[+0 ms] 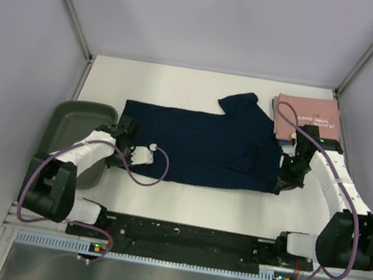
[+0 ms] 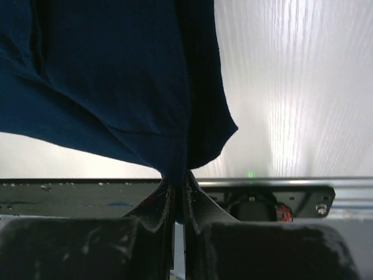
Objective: Fold and stack the t-shirts
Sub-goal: Fold the flattened tshirt in 1/3 of the way
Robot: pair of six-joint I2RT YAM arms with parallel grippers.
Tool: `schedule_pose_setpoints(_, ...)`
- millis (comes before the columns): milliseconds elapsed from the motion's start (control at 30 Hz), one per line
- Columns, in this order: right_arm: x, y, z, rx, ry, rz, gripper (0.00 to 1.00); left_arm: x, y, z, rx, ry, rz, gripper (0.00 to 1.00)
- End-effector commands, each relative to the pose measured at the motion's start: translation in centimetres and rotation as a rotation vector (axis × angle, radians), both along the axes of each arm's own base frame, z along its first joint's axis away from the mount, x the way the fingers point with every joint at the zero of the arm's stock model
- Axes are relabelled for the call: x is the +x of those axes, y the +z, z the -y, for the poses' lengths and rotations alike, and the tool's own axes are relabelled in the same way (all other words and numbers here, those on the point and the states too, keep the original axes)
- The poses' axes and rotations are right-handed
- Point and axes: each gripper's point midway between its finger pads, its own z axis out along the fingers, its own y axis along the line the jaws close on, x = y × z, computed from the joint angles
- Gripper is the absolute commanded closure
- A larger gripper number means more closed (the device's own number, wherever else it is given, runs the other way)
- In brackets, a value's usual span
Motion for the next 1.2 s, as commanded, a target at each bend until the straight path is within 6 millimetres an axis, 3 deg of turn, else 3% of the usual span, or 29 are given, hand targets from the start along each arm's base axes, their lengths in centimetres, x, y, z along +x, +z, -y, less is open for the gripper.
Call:
schedule_pose_setpoints(0,-5.3,0.6,2.0,-0.182,-0.006,-0.174,1.00,-6.5,2.3,0.5,-0.064,0.030,-0.241,1.00)
schedule_pose_setpoints(33,-6.3,0.4,2.5,-0.222,-0.012,-0.208,1.00,-7.2,2.3,0.7,-0.080,0.028,-0.269,1.00)
schedule_pose_setpoints(133,-6.4,1.1,3.7,-0.290,-0.038,-0.193,1.00,-9.9,2.4,0.6,-0.082,0.010,-0.391,1.00)
schedule_pose_setpoints(233,-6.3,1.7,4.8,-0.357,-0.038,-0.213,1.00,-11.1,2.3,0.1,-0.045,0.007,-0.449,1.00)
schedule_pose_setpoints(300,-6.4,1.3,4.5,-0.339,-0.021,-0.240,0.99,-11.8,2.3,-0.1,-0.019,-0.007,-0.482,1.00)
schedule_pose_setpoints(367,-6.7,0.7,3.6,-0.294,0.017,-0.270,0.91,-12.3,2.6,-0.4,0.005,-0.019,-0.507,0.98)
schedule_pose_setpoints(400,-6.6,0.8,3.3,-0.287,0.032,-0.276,0.83,-12.3,2.7,-0.4,0.014,-0.025,-0.511,0.76)
schedule_pose_setpoints(433,-6.6,0.9,3.5,-0.297,0.030,-0.283,0.65,-12.1,2.9,-0.4,0.020,-0.027,-0.507,0.58)
schedule_pose_setpoints(467,-6.5,1.2,3.7,-0.313,0.022,-0.280,0.34,-11.7,3.3,-0.3,0.020,-0.033,-0.500,0.26)
schedule_pose_setpoints(500,-6.5,1.6,3.8,-0.316,0.022,-0.278,0.23,-11.4,3.8,-0.2,0.015,-0.038,-0.495,0.13)
schedule_pose_setpoints(567,-5.7,2.9,3.4,-0.295,0.030,-0.229,0.05,-9.8,5.5,0.8,-0.030,-0.049,-0.450,0.12)
schedule_pose_setpoints(633,-3.1,5.0,2.3,-0.253,0.058,-0.062,0.01,-6.8,8.4,3.6,-0.163,-0.069,-0.353,0.11)
schedule_pose_setpoints(700,1.0,7.8,0.4,-0.161,0.098,0.202,0.01,-3.9,11.7,7.4,-0.340,-0.080,-0.252,0.11)
schedule_pose_setpoints(800,4.7,9.2,-3.9,0.070,0.133,0.499,0.01,-1.1,15.9,13.4,-0.620,-0.095,-0.156,0.19)
schedule_pose_setpoints(833,5.0,8.3,-4.7,0.121,0.135,0.537,0.02,-0.6,16.4,14.5,-0.676,-0.087,-0.141,0.29)
schedule_pose_setpoints(867,5.3,7.5,-5.0,0.141,0.104,0.553,0.15,0.4,16.6,15.2,-0.712,-0.068,-0.102,0.44)
schedule_pose_setpoints(900,5.2,6.0,-5.2,0.151,0.083,0.532,0.50,1.3,16.4,15.6,-0.733,-0.038,-0.069,0.67)
schedule_pose_setpoints(933,5.1,4.5,-5.0,0.145,0.063,0.504,0.97,1.9,15.3,15.8,-0.744,0.015,-0.050,0.86)
schedule_pose_setpoints(967,5.1,3.1,-4.6,0.122,0.025,0.479,1.00,2.3,14.1,15.9,-0.735,0.040,-0.034,0.97)
schedule_pose_setpoints(1000,5.1,1.6,-4.4,0.108,0.010,0.458,1.00,2.6,13.0,16.0,-0.715,0.044,-0.024,1.00)
schedule_pose_setpoints(1067,5.2,-0.8,-3.8,0.072,-0.012,0.411,1.00,2.0,10.1,15.9,-0.618,0.038,-0.047,1.00)
schedule_pose_setpoints(1167,5.6,-2.8,-3.7,0.060,-0.015,0.385,1.00,1.2,6.6,15.1,-0.517,0.056,-0.076,1.00)
